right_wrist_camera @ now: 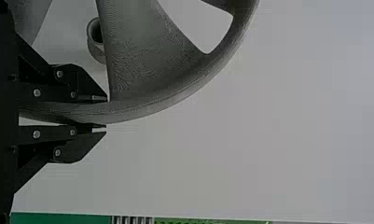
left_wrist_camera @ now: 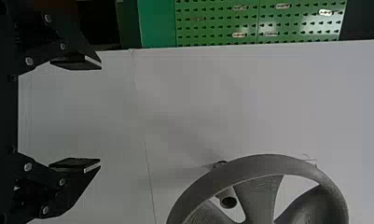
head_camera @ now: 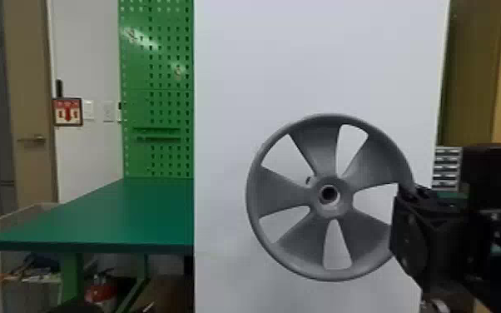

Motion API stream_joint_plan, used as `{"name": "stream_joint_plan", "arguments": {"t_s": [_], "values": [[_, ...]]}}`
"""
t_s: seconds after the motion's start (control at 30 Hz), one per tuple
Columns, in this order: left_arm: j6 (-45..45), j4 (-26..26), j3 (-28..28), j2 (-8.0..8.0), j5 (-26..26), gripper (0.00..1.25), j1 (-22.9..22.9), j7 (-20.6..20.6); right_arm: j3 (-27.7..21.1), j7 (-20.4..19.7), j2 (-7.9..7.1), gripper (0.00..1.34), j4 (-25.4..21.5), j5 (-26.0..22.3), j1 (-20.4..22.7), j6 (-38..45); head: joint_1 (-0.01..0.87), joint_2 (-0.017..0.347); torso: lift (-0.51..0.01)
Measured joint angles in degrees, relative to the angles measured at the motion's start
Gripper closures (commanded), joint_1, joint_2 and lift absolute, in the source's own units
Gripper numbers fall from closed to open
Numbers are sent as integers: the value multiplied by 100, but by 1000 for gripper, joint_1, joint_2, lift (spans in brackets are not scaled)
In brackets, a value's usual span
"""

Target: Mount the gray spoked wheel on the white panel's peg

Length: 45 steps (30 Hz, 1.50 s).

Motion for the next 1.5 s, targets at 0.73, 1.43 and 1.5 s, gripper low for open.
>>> {"name": "stream_joint_plan", "arguments": {"t_s": [0.73,1.43,1.5], "values": [[0,1,-16,4,-9,504,-13,0,-19,0,19,1165,57,19,2,-165,123,-8,-404],[0,1,-23,5,-18,504,-13,0,12,0,1,1165,502,42,-111,-518,123,-8,-404],[0,1,-23,4,-18,504,-12,0,13,0,0,1165,570,42,-122,-564,123,-8,-404]]}}
